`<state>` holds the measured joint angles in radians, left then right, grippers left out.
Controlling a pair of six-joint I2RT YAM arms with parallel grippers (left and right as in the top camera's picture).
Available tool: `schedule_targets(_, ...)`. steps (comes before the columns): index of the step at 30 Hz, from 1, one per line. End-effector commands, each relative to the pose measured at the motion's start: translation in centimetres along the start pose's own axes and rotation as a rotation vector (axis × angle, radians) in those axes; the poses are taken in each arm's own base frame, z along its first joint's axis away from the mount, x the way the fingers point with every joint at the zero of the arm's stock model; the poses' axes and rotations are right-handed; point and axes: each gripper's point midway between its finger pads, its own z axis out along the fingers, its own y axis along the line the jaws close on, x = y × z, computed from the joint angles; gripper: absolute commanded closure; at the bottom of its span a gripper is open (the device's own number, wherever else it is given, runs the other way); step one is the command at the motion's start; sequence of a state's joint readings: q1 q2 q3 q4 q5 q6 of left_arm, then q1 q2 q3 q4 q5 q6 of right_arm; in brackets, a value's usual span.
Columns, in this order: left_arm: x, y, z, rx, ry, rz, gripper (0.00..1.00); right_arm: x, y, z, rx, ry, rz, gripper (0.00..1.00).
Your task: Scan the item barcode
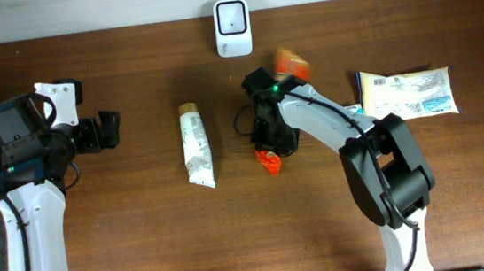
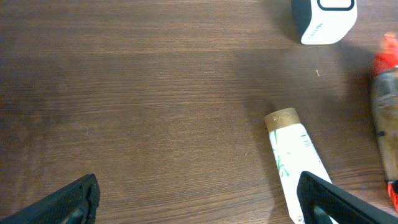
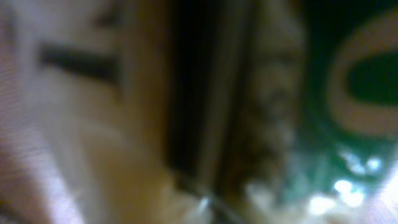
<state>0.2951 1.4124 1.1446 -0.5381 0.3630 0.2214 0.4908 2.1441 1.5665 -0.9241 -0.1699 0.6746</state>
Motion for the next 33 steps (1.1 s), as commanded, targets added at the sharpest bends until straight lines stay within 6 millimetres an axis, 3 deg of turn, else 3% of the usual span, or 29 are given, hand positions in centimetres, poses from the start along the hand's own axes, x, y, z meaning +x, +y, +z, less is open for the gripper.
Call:
schedule_targets(1, -0.3, -0.2, -0.2, 0.008, -0.008, 0.018, 0.01, 2.4, 3.4, -0.8, -0.174, 0.115, -0.333, 0.96)
schedule_targets(3, -0.3, -0.2, -0.2, 0.008, -0.008, 0.018, 0.01, 3.2, 6.0, -4.7, -0.302, 0.113, -0.527, 0.96)
schedule_targets(5, -0.3, -0.2, -0.2, 0.008, -0.008, 0.018, 0.01, 3.5, 7.7, -7.5, -0.396, 0.08, -0.606, 0.96)
schedule_targets(7, -0.3, -0.2, -0.2, 0.008, -0.008, 0.017, 0.01, 4.1, 8.4, -8.3, -0.452, 0.097, -0.601, 0.96)
schedule_targets(10, -0.3, -0.2, -0.2, 0.008, -0.009, 0.018, 0.01, 5.9, 8.8, -6.8, -0.539, 0.196, -0.506, 0.96)
schedule_targets(13, -0.3, -0.2, -0.2, 0.008, -0.009, 0.018, 0.01, 7.1, 6.7, -2.7, -0.504, 0.266, -0.335, 0.95)
schedule_targets(14, -0.3, -0.2, -0.2, 0.008, -0.008, 0.018, 0.01, 7.3, 5.0, -1.2, -0.463, 0.28, -0.282, 0.8)
schedule_targets(16, -0.3, -0.2, -0.2, 0.008, -0.008, 0.018, 0.01, 6.6, 0.9, 0.0, -0.323, 0.28, -0.207, 0.36)
schedule_targets(19, -0.3, -0.2, -0.2, 0.008, -0.009, 0.018, 0.01, 4.5, -2.6, -0.6, -0.237, 0.248, -0.19, 0.31)
schedule_targets(21, -0.3, -0.2, -0.2, 0.008, -0.008, 0.018, 0.01, 1.9, -5.2, -2.0, -0.203, 0.194, -0.219, 0.31)
schedule_targets(22, -0.3, -0.2, -0.2, 0.008, -0.008, 0.018, 0.01, 1.2, -5.5, -2.4, -0.211, 0.179, -0.227, 0.31)
schedule_targets(25, -0.3, -0.2, -0.2, 0.008, -0.008, 0.018, 0.01, 0.5, -3.2, -3.2, -0.322, 0.134, -0.365, 0.3)
schedule_targets(26, -0.3, -0.2, -0.2, 0.008, -0.008, 0.018, 0.01, 0.3, -2.7, -3.1, -0.33, 0.117, -0.388, 0.26)
schedule_targets(29, -0.3, -0.2, -0.2, 0.008, -0.009, 0.018, 0.01, 0.5, -0.1, -2.5, -0.374, 0.074, -0.463, 0.13)
schedule_targets(33, -0.3, -0.2, -0.2, 0.008, -0.008, 0.017, 0.01, 2.1, 2.4, -0.5, -0.382, 0.101, -0.504, 0.11)
